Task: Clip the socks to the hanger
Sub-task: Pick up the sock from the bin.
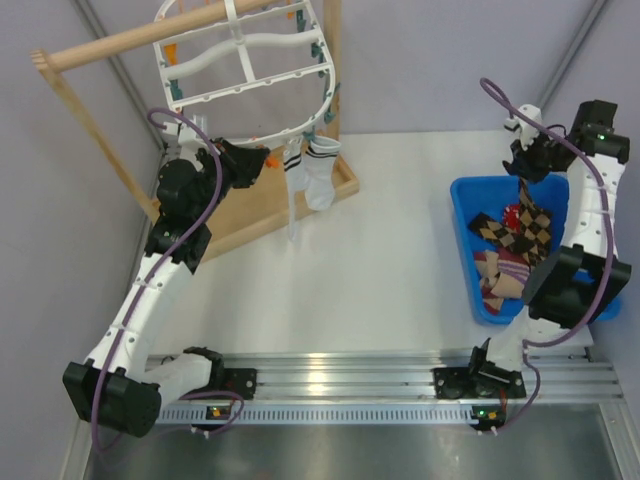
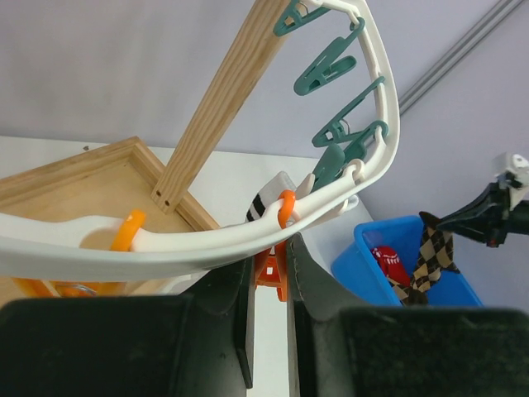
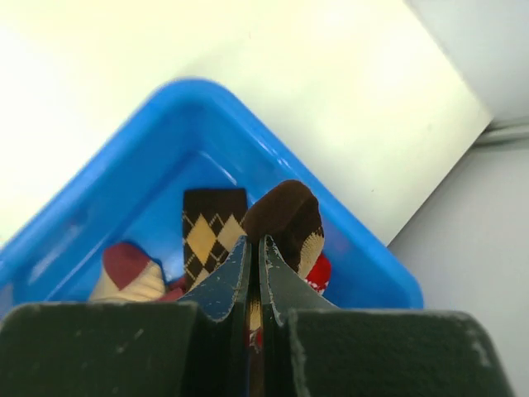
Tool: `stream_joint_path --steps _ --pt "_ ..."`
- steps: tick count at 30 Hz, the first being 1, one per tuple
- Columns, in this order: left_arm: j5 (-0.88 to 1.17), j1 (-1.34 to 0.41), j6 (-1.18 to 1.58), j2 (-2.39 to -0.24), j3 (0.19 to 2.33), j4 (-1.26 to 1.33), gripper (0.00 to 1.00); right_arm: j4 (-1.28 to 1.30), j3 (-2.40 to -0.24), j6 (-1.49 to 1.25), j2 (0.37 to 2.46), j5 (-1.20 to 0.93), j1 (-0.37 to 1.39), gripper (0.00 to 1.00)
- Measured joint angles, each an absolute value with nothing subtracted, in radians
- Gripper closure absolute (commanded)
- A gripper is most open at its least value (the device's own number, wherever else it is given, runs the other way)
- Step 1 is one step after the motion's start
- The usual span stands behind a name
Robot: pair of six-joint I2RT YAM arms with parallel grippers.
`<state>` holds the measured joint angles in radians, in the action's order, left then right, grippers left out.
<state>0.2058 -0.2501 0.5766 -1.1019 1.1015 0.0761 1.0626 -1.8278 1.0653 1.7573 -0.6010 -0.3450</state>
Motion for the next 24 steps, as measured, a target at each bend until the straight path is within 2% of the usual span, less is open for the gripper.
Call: stream_joint_path --steps 8,18,24 --pt "0.212 -0.249 0.578 -1.102 1.102 0.077 1.00 1.034 -1.860 0.986 1.573 -0.746 -0.343 1.00" --pt "0.212 -0.249 0.577 -1.102 1.102 0.077 1.00 0.830 -1.797 0.736 1.546 -0.715 -0.344 1.00" --pt "0.212 -0.249 0.577 -1.102 1.102 0.077 1.00 0.771 -1.528 0.804 1.484 -0.608 -0.371 1.00"
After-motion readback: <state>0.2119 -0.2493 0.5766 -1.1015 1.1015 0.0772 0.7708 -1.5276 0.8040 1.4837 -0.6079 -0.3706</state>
